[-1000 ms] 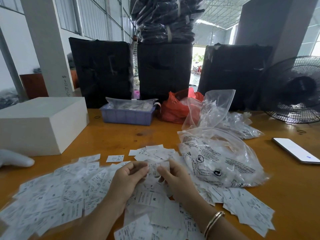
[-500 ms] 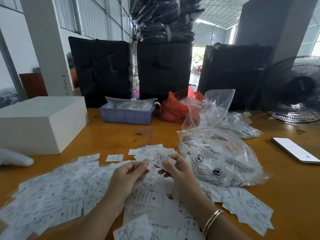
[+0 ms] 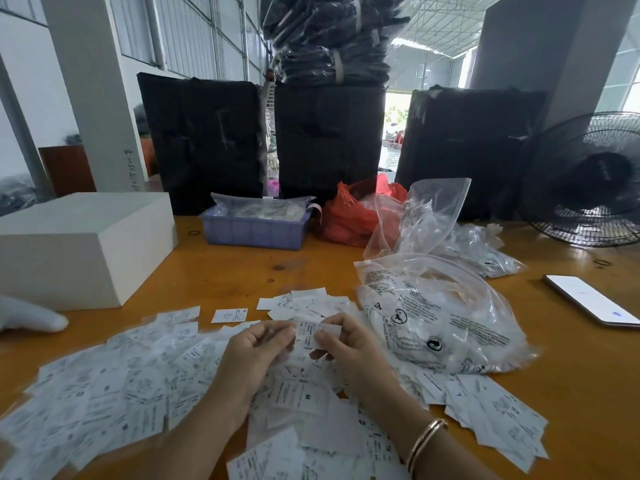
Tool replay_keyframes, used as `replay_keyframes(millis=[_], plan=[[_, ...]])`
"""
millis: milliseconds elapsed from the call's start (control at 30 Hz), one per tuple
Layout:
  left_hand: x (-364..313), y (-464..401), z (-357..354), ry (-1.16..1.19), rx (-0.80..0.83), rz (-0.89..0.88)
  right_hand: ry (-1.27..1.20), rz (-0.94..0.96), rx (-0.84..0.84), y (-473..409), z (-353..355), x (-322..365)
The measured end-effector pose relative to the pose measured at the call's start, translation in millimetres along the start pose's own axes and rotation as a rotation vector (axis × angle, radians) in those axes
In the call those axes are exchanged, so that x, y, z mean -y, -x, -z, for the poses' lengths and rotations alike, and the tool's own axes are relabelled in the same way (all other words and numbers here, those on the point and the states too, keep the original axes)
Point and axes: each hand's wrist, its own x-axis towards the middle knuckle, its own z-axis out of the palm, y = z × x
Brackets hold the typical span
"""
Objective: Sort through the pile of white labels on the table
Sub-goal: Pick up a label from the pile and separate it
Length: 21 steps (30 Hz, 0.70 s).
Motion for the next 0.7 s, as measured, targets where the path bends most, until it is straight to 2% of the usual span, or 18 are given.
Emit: replay_keyframes(millis=[100,267,433,567,700], plan=[[1.0,-0.1,0.5,0.012,0.017,-0.012,-0.003,0.02,-0.009,1.2,-1.1,0.5],[0.5,-1.1,0.4,0.066,0.025,0.0,-0.117,0.071,-0.169,-1.1,6.7,2.8],[0.6,-0.6,0.3,0.048,0.018,-0.018,-0.089,0.019,-0.034,1.3,0.5,1.8],[0.9,-1.0,0.7,0.054,-0.01,-0.018,-0.106,0.004,-0.026,2.4,1.9,3.6],[1.3,-0.8,0.5,0.089,-0.01,-0.014,-0.006,-0.029,-0.003,4.0,-1.4,5.7]])
